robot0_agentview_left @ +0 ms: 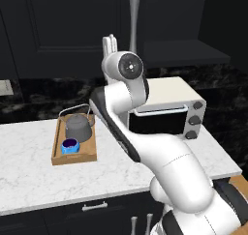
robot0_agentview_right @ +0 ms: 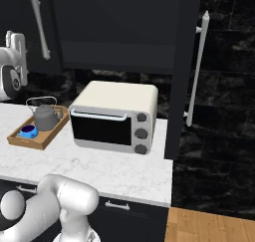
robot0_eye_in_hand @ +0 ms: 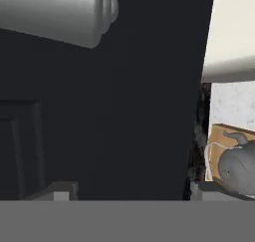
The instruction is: Pick the kettle from the counter and place it on the tray. Then pick the mug from the cabinet and place it on the tray. Then close the cabinet doors.
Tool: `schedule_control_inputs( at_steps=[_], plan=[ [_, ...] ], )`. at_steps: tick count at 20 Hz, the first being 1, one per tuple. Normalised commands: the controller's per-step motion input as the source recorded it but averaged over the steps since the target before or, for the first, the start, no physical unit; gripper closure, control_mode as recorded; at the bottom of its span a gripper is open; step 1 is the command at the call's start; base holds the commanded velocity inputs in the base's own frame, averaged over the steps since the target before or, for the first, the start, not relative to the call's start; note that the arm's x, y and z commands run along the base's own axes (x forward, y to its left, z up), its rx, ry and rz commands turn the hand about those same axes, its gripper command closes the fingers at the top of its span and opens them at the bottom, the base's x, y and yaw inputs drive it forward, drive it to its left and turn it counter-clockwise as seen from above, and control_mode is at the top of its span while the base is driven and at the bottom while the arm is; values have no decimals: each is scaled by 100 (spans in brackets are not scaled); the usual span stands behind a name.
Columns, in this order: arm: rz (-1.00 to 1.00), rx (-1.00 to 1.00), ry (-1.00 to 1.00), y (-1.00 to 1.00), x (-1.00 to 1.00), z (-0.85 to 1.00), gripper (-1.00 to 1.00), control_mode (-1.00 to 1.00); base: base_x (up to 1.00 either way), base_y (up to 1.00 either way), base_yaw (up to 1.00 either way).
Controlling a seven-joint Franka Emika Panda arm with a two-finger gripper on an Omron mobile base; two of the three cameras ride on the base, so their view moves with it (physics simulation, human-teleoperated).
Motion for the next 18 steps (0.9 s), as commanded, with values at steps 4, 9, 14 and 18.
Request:
schedule_control_inputs(
  at_steps=[4,9,14,18],
  plan=[
    [9,0,4,19,91,-9,-100,-100,0,0,0],
    [7,0,3,17,93,-15,-100,-100,0,0,0],
    [6,0,3,14,82,-23,-100,-100,0,0,0],
    [0,-7,0,7,14,-71,-100,-100,0,0,0]
  ],
)
